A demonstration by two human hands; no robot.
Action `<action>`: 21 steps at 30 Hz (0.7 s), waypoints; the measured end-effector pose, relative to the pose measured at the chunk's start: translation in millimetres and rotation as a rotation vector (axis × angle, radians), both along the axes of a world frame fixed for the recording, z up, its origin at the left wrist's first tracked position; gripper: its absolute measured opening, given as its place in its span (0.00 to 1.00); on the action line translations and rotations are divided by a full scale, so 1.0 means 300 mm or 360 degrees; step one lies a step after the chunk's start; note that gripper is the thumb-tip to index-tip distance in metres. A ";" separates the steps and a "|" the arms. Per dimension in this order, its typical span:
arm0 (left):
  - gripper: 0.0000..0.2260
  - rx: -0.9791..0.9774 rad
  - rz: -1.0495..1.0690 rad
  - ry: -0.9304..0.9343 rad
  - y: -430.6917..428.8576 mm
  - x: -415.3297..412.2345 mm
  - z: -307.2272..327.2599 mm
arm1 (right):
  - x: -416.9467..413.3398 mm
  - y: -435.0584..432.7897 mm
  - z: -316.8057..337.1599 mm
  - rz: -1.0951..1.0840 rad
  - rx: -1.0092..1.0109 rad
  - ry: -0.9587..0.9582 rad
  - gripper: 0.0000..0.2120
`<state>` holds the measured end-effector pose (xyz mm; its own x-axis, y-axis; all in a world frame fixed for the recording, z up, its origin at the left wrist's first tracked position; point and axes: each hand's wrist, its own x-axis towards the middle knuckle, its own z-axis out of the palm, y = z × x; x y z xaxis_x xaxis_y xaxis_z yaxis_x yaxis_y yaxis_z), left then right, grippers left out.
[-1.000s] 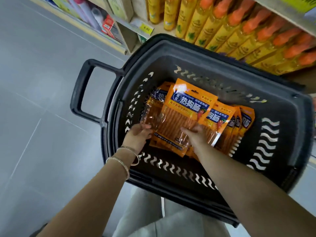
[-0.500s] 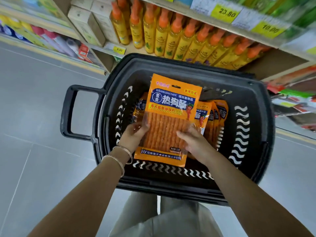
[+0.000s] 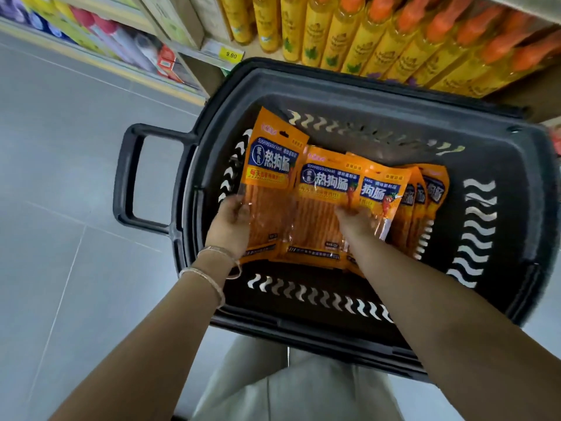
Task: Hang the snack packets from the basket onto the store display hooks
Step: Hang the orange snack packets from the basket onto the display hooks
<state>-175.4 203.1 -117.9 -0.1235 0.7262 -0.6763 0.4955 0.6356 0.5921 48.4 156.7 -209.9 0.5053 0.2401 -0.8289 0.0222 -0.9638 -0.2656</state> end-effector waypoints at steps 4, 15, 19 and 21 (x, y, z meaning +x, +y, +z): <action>0.05 -0.0006 -0.0057 0.0090 0.006 -0.004 -0.005 | -0.010 -0.010 -0.028 -0.0108 0.0119 0.0158 0.27; 0.04 0.0003 -0.0165 0.0106 -0.007 0.013 0.110 | -0.011 -0.115 0.186 -0.0280 0.0405 0.0493 0.07; 0.03 0.0112 -0.0194 0.0029 -0.014 0.023 0.245 | -0.007 -0.164 0.369 -0.0246 0.0614 0.0448 0.17; 0.07 0.0155 -0.0161 -0.0052 -0.029 0.036 0.317 | 0.001 -0.207 0.460 -0.0235 0.0760 0.0295 0.17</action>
